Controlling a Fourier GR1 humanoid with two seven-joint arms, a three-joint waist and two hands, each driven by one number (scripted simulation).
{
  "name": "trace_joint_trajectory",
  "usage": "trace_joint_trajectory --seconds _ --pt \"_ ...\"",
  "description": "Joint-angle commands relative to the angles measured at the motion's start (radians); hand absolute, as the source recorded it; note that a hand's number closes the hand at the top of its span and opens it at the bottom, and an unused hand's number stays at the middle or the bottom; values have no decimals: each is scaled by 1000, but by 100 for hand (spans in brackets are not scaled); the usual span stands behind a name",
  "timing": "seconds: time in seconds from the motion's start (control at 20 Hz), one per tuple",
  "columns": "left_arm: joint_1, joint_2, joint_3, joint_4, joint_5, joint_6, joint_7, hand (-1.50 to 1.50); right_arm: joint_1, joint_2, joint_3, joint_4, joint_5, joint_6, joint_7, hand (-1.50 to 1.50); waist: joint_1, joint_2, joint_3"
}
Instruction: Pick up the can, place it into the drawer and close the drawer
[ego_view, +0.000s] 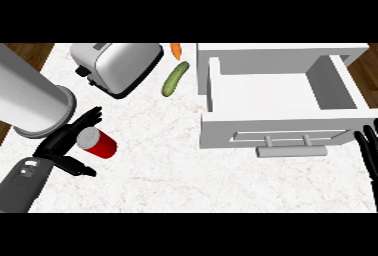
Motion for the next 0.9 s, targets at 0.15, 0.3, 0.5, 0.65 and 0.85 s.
trace_joint_trajectory --seconds 0.15,0.3,0.5,0.65,0.85 --pt "-8 -29 -14 68 -15 -77 -127 -150 3 3 4 -72 -7 -11 61 -150 -5 2 -1" --pt "-32 -15 -19 55 -12 -118 -100 -150 12 -16 -52 2 -38 19 -5 -150 5 -2 1" --pt "-81 -71 -15 74 -8 -74 -73 -150 17 14 -2 0 5 14 -20 -150 1 0 1" --pt "-111 -97 -15 66 0 -70 -42 -150 19 -19 -54 26 -46 46 -35 -150 -2 -1 1" --pt "-97 -67 -27 58 -5 -123 -73 -150 61 -1 -36 -38 -46 46 -2 -150 4 -4 1"
